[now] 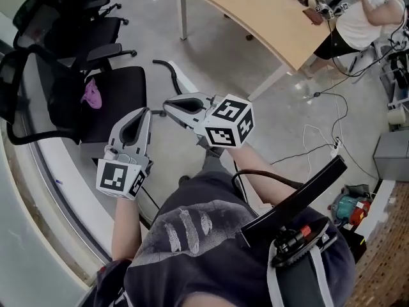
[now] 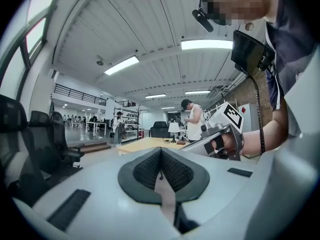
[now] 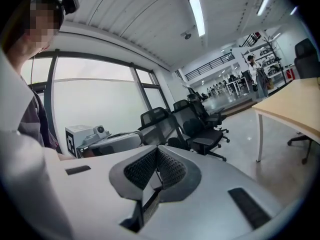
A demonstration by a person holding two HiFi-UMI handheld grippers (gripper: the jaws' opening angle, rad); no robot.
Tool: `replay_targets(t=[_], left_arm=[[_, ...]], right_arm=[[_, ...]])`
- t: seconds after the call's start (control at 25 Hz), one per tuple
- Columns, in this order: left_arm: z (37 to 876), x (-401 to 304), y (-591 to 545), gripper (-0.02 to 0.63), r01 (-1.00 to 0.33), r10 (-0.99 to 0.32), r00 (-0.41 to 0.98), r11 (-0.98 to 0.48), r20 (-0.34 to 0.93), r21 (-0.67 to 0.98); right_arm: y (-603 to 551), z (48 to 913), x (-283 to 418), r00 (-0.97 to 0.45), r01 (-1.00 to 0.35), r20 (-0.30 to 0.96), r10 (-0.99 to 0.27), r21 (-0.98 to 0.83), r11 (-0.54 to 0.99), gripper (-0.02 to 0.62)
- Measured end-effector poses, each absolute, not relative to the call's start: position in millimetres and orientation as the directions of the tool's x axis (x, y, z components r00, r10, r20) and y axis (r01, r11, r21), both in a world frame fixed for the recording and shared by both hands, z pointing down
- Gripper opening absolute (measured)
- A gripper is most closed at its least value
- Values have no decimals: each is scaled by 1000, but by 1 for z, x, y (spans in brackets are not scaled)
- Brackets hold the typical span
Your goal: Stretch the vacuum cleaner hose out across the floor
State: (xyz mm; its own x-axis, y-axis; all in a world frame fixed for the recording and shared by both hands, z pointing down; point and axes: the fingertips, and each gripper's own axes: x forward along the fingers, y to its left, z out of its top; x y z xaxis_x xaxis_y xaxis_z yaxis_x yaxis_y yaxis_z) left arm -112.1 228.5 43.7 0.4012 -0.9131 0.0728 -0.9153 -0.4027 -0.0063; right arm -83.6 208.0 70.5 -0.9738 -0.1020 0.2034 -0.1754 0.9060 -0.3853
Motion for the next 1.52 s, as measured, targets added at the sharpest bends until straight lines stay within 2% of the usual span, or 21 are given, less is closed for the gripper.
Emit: replay_targets(t=[0.24,0.48,0.84,1.52], left_arm=[[59,-148,285,6,-933,-931,361,-359,58,43],[70,-143,317,6,-913,-912,405,-400,62,80],[62,-81,322,6,-867,-863,499,-497,84,42],[66,41,304,6,-870,-857,483,-492,180,-7]], right_arm=[[265,83,-109,-972,-163,225,-72,-417,894,5],[301,82,-110,-965,-187,244,-90,-408,894,5],[305,77,-56,-962,-242,227,-155,-431,869,5],[282,82,65,-974,-208,179,-136,-483,851,5]])
